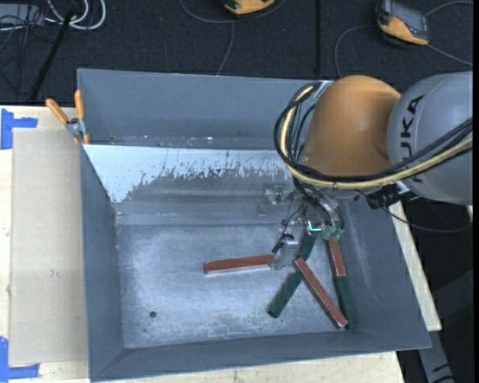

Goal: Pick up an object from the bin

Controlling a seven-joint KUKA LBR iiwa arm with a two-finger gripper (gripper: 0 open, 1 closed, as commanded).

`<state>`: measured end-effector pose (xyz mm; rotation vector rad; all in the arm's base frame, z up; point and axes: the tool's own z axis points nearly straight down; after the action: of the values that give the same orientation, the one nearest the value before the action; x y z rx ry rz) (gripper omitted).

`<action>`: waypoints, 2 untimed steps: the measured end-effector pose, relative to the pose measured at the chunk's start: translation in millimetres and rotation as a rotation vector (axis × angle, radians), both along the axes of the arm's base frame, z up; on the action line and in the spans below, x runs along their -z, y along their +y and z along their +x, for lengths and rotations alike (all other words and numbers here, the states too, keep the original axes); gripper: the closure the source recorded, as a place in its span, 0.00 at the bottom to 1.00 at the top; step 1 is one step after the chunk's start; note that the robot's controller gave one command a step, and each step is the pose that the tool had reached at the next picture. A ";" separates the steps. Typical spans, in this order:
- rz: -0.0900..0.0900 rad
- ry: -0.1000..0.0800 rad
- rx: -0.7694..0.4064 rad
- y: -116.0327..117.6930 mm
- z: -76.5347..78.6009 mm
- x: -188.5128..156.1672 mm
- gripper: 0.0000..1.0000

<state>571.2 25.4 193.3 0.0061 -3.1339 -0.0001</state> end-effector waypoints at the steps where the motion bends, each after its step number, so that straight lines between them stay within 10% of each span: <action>1: 0.000 0.001 0.020 22.6 16.1 116.4 0.00; 2: 0.000 -0.006 0.022 22.1 18.0 111.7 1.00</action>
Offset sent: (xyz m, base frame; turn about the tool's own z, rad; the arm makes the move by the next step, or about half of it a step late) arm 0.0182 0.0216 -0.1111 0.0228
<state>589.2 47.5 81.6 -0.0280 -3.1399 -0.0010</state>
